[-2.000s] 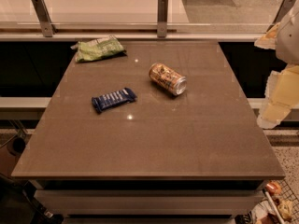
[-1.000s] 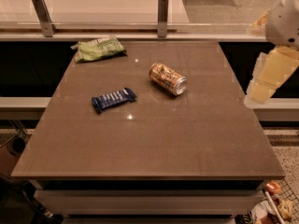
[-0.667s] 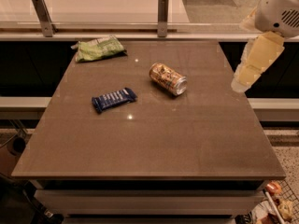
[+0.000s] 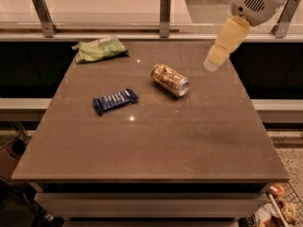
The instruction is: Place orange can upright
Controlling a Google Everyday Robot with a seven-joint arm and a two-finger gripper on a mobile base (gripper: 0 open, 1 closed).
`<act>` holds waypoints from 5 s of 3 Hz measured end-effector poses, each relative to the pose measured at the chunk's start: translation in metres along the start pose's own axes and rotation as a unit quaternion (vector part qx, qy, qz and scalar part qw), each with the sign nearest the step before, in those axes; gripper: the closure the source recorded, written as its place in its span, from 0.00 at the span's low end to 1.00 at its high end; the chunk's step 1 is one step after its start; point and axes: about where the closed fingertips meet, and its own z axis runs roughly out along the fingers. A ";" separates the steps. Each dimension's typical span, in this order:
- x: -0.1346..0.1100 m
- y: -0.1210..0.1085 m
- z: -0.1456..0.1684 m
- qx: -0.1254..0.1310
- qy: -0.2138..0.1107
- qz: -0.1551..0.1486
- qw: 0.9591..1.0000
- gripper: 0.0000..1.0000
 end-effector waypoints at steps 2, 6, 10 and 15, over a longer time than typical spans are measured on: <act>-0.063 -0.013 0.047 0.024 0.056 0.093 0.994 0.00; -0.096 -0.013 0.089 -0.017 0.052 0.074 0.996 0.00; -0.107 0.015 0.150 -0.038 0.131 0.085 0.987 0.00; -0.085 0.016 0.175 -0.056 0.143 0.137 0.979 0.00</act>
Offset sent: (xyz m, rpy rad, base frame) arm 0.0695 0.0719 -0.0376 -0.1088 0.1766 -0.2908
